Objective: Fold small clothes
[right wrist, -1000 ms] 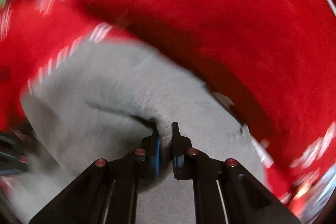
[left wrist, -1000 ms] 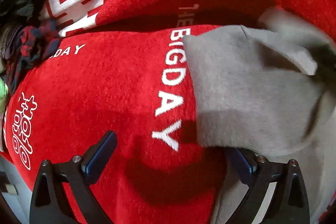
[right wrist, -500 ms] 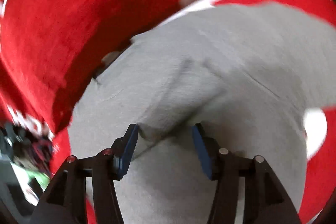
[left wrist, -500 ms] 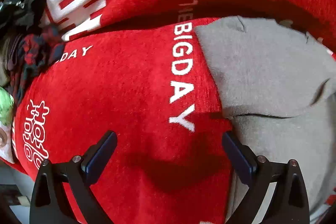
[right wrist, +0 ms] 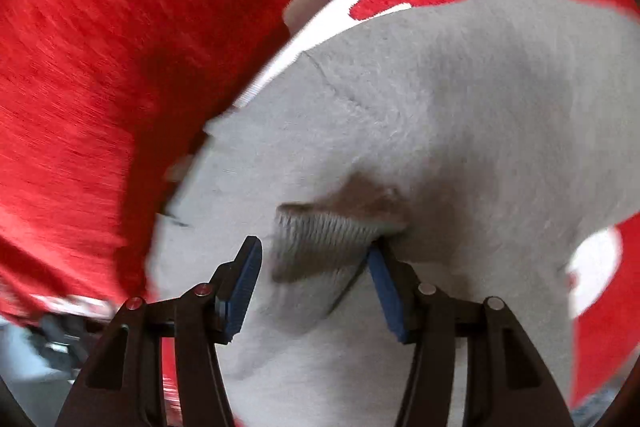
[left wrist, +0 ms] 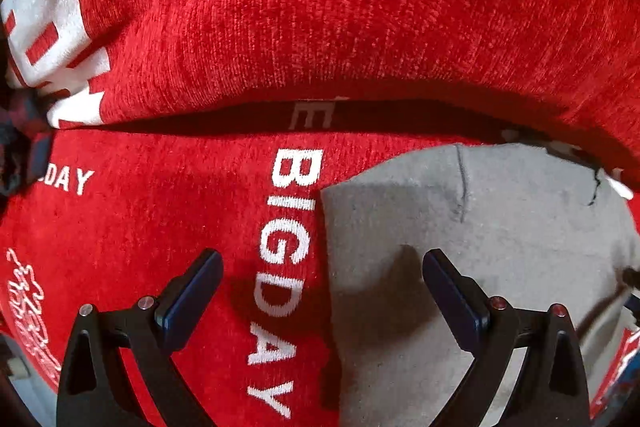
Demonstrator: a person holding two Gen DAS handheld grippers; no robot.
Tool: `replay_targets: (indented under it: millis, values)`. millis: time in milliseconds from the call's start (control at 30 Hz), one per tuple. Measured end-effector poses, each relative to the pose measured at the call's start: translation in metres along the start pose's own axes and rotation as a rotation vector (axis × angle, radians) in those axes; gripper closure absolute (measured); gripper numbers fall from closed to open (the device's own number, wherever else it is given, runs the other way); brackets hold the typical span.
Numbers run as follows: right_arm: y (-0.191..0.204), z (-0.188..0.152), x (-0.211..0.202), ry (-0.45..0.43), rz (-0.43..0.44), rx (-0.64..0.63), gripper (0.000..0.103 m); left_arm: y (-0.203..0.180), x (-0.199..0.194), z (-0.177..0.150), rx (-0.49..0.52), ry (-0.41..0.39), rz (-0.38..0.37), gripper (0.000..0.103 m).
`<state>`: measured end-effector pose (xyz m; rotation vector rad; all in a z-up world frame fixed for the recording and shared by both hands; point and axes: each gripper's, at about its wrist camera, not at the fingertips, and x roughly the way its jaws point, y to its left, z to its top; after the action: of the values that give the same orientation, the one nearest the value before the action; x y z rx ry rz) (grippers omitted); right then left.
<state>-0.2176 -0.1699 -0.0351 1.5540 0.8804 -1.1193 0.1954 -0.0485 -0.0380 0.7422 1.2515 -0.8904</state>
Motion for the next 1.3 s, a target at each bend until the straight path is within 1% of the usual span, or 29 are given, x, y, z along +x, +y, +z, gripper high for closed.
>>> replay_targets:
  millis: [67, 133, 167, 233, 267, 300, 333, 400, 433, 467, 533, 600, 633, 700, 733, 800, 867, 900, 933, 967, 1000, 1033, 1067, 1100, 1167, 1200, 1233, 1267, 1300]
  values:
    - [-0.005, -0.012, -0.006, -0.018, -0.115, -0.049, 0.044, -0.002, -0.001, -0.003, 0.013, 0.009, -0.02, 0.003]
    - [-0.021, -0.025, -0.012, -0.027, -0.165, -0.047, 0.044, -0.004, 0.001, -0.005, 0.023, 0.021, -0.037, 0.003]
    - [-0.033, -0.033, -0.015, -0.033, -0.133, -0.025, 0.044, -0.005, 0.002, -0.005, 0.028, 0.03, -0.054, 0.003]
    - [-0.052, -0.045, -0.024, -0.065, 0.058, 0.048, 0.044, -0.009, 0.005, -0.004, 0.029, 0.044, -0.083, 0.003]
    - [-0.054, -0.047, -0.024, -0.068, 0.109, 0.06, 0.044, -0.013, 0.006, -0.004, 0.028, 0.045, -0.096, 0.004]
    - [-0.056, -0.047, -0.02, -0.057, 0.156, 0.071, 0.044, -0.016, 0.006, -0.003, 0.028, 0.045, -0.113, 0.02]
    - [-0.058, -0.046, -0.013, -0.037, 0.168, 0.097, 0.044, -0.019, 0.008, -0.002, 0.034, 0.054, -0.129, 0.05]
    - [-0.063, -0.045, -0.007, -0.05, 0.19, 0.16, 0.045, -0.027, 0.012, -0.002, 0.045, 0.085, -0.156, 0.077]
    - [-0.063, -0.044, -0.009, -0.073, 0.195, 0.166, 0.073, -0.031, 0.009, -0.002, 0.058, 0.064, -0.139, 0.092]
    - [-0.056, -0.041, -0.011, -0.086, 0.184, 0.137, 0.091, -0.031, 0.007, -0.002, 0.062, 0.048, -0.137, 0.093]
    - [-0.038, -0.035, -0.02, -0.112, 0.191, 0.069, 0.091, -0.023, -0.002, -0.001, 0.013, 0.012, -0.176, 0.093]
    - [-0.012, -0.024, -0.042, -0.183, 0.268, -0.05, 0.091, -0.013, -0.007, -0.002, -0.029, -0.019, -0.199, 0.093]
    - [-0.003, -0.02, -0.05, -0.225, 0.282, -0.113, 0.091, -0.009, -0.008, -0.003, -0.039, -0.025, -0.201, 0.093]
    - [0.012, -0.016, -0.063, -0.289, 0.263, -0.234, 0.091, -0.005, -0.004, -0.005, -0.044, -0.02, -0.185, 0.093]
    - [0.014, -0.013, -0.063, -0.301, 0.24, -0.264, 0.091, -0.004, -0.004, -0.007, -0.046, -0.02, -0.175, 0.093]
    - [0.009, -0.005, -0.049, -0.279, 0.193, -0.264, 0.091, 0.003, -0.004, -0.012, -0.058, -0.029, -0.176, 0.093]
    - [-0.009, 0.001, -0.032, -0.211, 0.131, -0.227, 0.09, 0.013, -0.012, -0.017, -0.062, -0.053, -0.143, 0.093]
    - [-0.019, 0.0, -0.019, -0.164, 0.07, -0.196, 0.087, 0.016, -0.016, -0.014, -0.058, -0.062, -0.137, 0.093]
    - [-0.033, -0.005, -0.02, -0.151, 0.033, -0.184, 0.084, 0.018, -0.019, -0.015, -0.051, -0.071, -0.139, 0.093]
    - [-0.04, -0.012, -0.017, -0.141, -0.016, -0.159, 0.075, 0.02, -0.023, -0.017, -0.045, -0.077, -0.142, 0.093]
    - [-0.044, -0.018, -0.017, -0.142, -0.011, -0.144, 0.069, 0.023, -0.026, -0.017, -0.039, -0.082, -0.143, 0.093]
    - [-0.047, -0.027, -0.022, -0.151, 0.02, -0.118, 0.055, 0.026, -0.03, -0.019, -0.031, -0.089, -0.141, 0.093]
    - [-0.047, -0.034, -0.027, -0.159, 0.05, -0.101, 0.05, 0.024, -0.031, -0.016, -0.025, -0.091, -0.134, 0.093]
    - [-0.043, -0.048, -0.032, -0.157, 0.144, -0.09, 0.05, 0.028, -0.032, -0.017, -0.018, -0.08, -0.121, 0.09]
    - [-0.026, -0.067, -0.029, -0.103, 0.269, -0.112, 0.05, 0.035, -0.036, -0.015, -0.013, -0.058, -0.081, 0.044]
    - [-0.005, -0.084, -0.019, -0.03, 0.356, -0.142, 0.05, 0.041, -0.038, -0.012, -0.018, -0.068, -0.059, 0.008]
    - [0.007, -0.093, -0.013, 0.013, 0.401, -0.155, 0.05, 0.044, -0.044, -0.013, -0.026, -0.106, -0.036, 0.005]
    - [0.03, -0.111, 0.005, 0.099, 0.474, -0.168, 0.05, 0.048, -0.049, -0.014, -0.024, -0.128, -0.031, 0.005]
    - [0.046, -0.123, 0.017, 0.148, 0.513, -0.173, 0.05, 0.052, -0.051, -0.014, -0.025, -0.124, -0.038, 0.005]
